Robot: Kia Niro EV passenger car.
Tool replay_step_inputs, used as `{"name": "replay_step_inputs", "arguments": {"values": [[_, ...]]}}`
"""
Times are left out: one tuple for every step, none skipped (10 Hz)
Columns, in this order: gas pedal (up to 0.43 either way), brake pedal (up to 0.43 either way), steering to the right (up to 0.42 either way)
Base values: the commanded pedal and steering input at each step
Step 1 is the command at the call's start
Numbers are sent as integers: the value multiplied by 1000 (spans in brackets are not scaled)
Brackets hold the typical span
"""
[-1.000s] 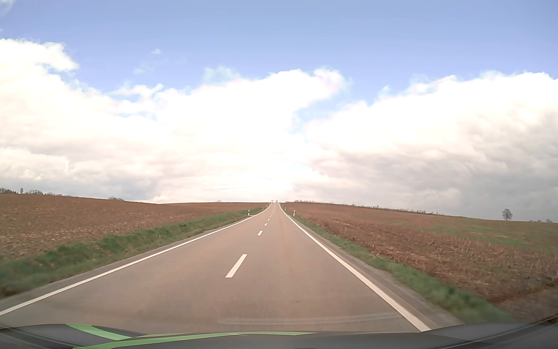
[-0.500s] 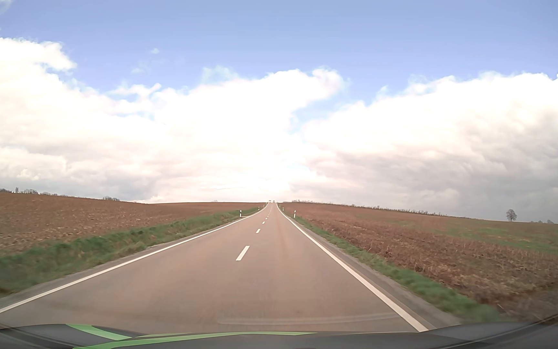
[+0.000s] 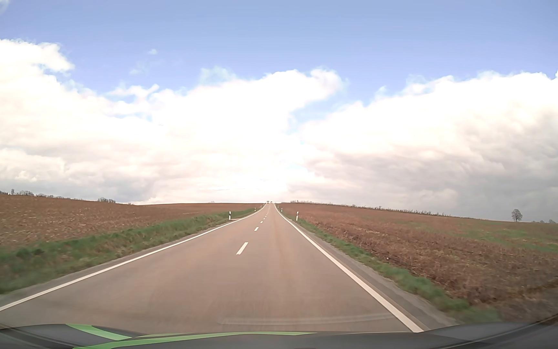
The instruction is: Follow the waypoints while adhering to traffic rules and regulations
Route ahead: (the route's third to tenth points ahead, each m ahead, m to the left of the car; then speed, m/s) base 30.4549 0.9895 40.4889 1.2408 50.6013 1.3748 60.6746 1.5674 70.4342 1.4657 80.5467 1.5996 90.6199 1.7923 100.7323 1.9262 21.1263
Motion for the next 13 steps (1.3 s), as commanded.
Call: {"name": "replay_step_inputs", "arguments": {"values": [[331,0,1],[331,0,1],[331,0,0],[331,0,0],[331,0,-1],[339,0,-2],[339,0,-5],[339,0,-6],[339,0,-6],[339,0,-5],[339,0,-5],[339,0,-6],[339,0,-5]]}}
